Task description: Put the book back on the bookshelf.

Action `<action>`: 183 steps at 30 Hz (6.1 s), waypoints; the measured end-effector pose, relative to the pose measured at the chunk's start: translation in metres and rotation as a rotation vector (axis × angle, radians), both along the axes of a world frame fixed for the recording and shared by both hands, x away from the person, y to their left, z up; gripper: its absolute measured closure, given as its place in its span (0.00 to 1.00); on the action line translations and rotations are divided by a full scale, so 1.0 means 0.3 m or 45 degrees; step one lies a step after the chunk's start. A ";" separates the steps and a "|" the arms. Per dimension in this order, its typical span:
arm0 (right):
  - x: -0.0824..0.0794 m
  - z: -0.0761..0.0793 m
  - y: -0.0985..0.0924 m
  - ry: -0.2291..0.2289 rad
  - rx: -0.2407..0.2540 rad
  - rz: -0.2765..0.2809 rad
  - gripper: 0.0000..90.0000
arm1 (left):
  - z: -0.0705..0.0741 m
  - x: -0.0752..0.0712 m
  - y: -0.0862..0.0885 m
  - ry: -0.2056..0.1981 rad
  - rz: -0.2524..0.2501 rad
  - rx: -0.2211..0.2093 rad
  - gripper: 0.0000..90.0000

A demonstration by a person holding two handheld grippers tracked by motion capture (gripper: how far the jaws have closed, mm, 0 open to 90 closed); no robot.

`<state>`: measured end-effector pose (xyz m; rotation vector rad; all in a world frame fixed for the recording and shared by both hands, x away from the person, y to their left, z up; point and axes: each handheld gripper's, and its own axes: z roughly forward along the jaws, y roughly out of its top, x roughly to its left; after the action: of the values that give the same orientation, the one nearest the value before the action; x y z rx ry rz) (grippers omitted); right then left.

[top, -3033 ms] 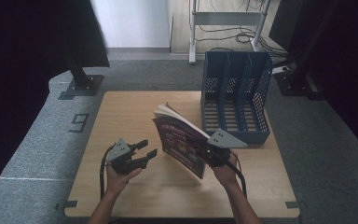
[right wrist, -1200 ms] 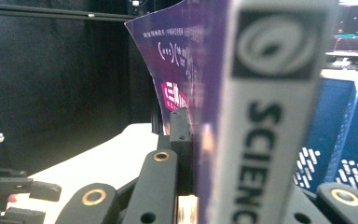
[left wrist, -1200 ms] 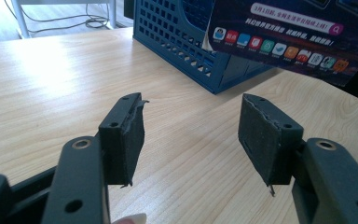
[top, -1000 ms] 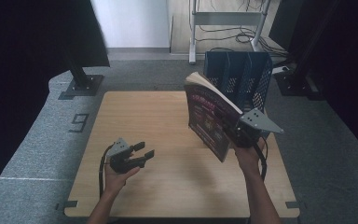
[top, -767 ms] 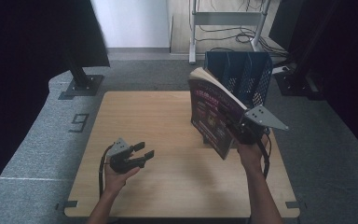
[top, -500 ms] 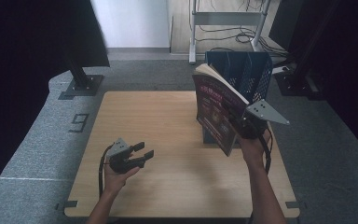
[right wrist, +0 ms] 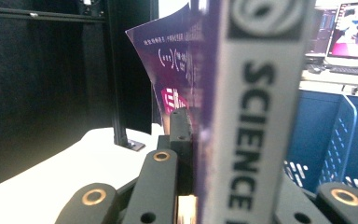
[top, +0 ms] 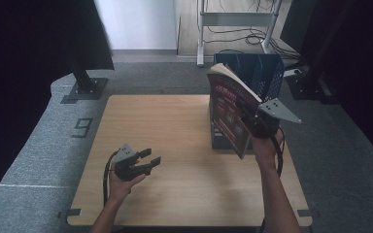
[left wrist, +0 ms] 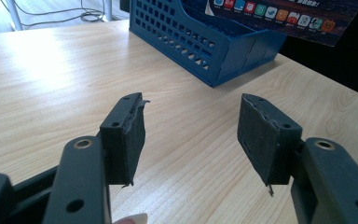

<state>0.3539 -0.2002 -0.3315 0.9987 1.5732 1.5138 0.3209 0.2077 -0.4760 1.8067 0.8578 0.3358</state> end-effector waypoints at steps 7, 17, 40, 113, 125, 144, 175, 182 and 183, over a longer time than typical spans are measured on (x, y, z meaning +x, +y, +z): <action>0.018 -0.004 -0.014 0.011 0.012 -0.025 0.91 | 0.000 0.000 0.001 0.000 0.000 0.003 0.46; 0.056 -0.011 -0.031 0.026 0.015 -0.071 0.91 | -0.003 0.003 0.001 0.010 -0.009 0.006 0.46; 0.206 -0.038 -0.018 0.064 0.047 -0.168 0.91 | 0.003 0.007 0.016 0.010 -0.006 -0.004 0.46; 0.499 -0.199 0.100 0.124 0.065 -0.326 0.91 | 0.003 0.021 0.070 0.008 0.038 -0.034 0.46; 0.509 -0.234 0.126 0.106 0.030 -0.335 0.91 | 0.003 0.023 0.073 0.009 0.040 -0.037 0.46; 0.402 -0.255 0.149 0.220 -0.088 -0.231 0.88 | 0.012 0.014 0.062 -0.007 0.029 -0.032 0.46; 0.420 -0.242 0.135 0.340 -0.143 -0.271 0.91 | 0.011 0.016 0.063 -0.011 0.032 -0.035 0.46; 0.445 -0.241 0.132 0.296 -0.108 -0.319 0.91 | 0.011 0.018 0.068 -0.008 0.033 -0.039 0.47; 0.449 -0.240 0.134 0.289 -0.100 -0.328 0.91 | 0.011 0.018 0.070 -0.009 0.035 -0.042 0.47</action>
<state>0.4887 -0.1601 -0.4034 1.3092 1.5734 1.1879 0.3262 0.2286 -0.4727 1.7633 0.8792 0.3440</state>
